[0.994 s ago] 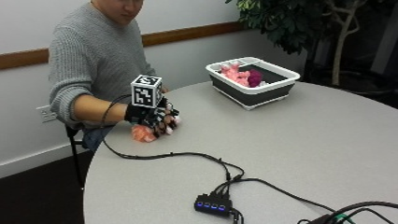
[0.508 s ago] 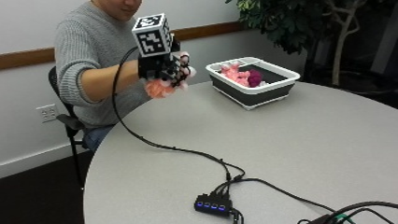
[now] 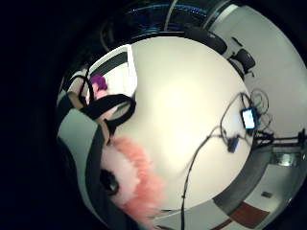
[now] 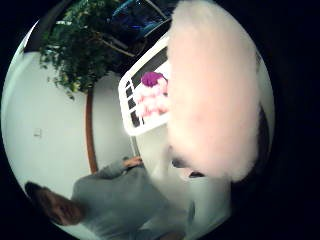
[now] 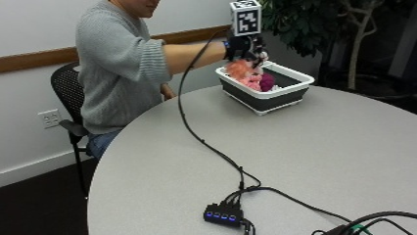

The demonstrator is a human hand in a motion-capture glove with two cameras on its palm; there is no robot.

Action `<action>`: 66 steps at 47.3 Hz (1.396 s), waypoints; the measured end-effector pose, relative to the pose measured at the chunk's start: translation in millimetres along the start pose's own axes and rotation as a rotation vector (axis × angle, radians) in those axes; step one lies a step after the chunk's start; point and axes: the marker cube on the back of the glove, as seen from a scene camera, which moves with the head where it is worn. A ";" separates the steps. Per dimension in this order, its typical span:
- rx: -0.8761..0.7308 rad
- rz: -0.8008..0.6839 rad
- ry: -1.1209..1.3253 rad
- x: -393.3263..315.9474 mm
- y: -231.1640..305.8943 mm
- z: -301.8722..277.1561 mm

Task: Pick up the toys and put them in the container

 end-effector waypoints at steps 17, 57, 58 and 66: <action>-0.101 0.041 0.156 -63.7 -122.1 68.2; -0.205 0.082 0.021 90.5 168.6 -30.6; -0.195 0.103 0.039 97.1 179.6 -32.5; -0.125 0.234 0.102 126.5 239.2 -37.5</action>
